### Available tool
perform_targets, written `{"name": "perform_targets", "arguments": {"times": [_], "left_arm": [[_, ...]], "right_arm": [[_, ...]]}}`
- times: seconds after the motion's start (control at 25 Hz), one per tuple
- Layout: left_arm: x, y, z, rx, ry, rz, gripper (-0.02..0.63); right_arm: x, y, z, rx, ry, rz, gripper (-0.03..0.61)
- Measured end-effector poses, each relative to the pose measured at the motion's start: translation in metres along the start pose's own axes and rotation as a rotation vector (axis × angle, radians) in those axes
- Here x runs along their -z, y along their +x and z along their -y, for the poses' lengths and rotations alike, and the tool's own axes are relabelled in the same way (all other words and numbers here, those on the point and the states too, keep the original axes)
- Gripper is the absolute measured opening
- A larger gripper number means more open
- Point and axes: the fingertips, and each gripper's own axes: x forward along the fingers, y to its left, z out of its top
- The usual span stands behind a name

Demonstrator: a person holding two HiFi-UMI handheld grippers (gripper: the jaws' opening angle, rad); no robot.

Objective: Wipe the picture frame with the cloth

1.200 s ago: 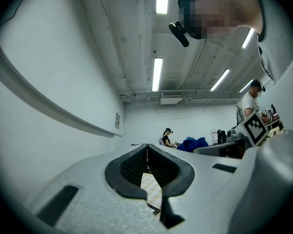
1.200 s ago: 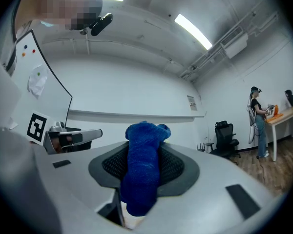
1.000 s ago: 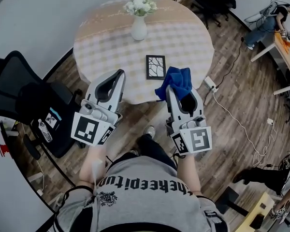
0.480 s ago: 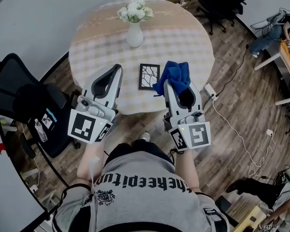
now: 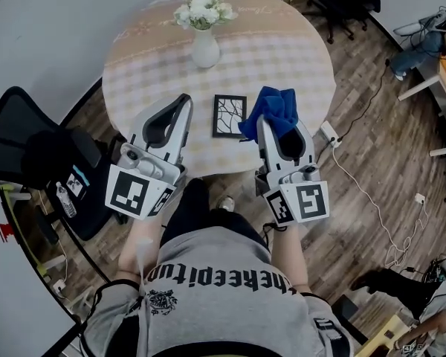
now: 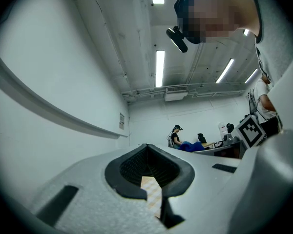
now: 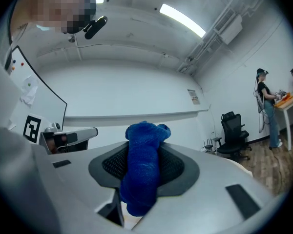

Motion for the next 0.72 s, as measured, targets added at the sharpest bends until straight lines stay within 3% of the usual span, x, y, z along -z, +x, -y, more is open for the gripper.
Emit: {"name": "perform_targets", "arguments": {"times": [0.72], "left_arm": [[0.048,0.063,-0.070,0.184,-0.064,-0.053,0.017]], "right_arm": [[0.047,0.082,0.017,0.163,-0.007,-0.106,0.150]]}}
